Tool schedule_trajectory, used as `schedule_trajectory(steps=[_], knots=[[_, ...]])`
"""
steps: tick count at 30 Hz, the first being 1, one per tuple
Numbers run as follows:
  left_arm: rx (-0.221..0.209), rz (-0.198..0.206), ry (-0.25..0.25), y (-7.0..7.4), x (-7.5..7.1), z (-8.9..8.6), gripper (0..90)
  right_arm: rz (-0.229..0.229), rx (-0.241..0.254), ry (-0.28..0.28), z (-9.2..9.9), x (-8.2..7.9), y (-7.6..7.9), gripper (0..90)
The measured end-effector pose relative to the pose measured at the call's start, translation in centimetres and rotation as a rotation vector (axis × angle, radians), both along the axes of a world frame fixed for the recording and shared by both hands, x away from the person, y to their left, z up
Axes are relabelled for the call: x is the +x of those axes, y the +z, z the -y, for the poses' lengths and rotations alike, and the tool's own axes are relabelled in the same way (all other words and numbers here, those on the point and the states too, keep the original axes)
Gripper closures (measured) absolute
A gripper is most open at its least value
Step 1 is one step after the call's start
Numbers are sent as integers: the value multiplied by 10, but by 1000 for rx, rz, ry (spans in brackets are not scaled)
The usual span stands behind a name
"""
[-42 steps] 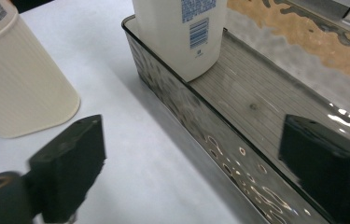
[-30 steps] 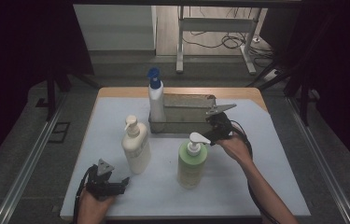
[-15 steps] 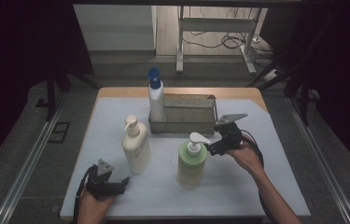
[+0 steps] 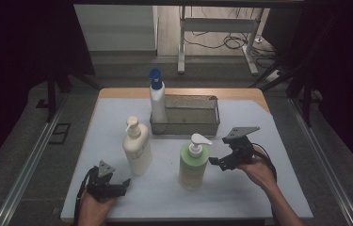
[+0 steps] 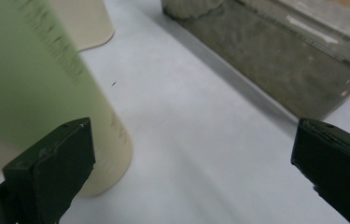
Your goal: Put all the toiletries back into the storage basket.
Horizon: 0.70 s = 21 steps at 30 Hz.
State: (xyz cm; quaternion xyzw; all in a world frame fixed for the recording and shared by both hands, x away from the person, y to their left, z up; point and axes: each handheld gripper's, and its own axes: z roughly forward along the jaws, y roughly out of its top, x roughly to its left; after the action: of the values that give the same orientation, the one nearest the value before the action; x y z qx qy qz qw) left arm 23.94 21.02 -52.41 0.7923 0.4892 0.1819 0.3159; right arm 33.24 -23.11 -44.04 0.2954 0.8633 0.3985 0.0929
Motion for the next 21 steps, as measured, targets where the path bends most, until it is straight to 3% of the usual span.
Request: schedule_trajectory(steps=[3,14,21], knots=[[0,0,0,0,0,0,107,1,-14,18,1,-9,-1,0],[0,0,0,0,0,0,107,16,36,71,1,-36,4,0],[0,0,0,0,0,0,108,-20,49,107,-10,-47,8,12]])
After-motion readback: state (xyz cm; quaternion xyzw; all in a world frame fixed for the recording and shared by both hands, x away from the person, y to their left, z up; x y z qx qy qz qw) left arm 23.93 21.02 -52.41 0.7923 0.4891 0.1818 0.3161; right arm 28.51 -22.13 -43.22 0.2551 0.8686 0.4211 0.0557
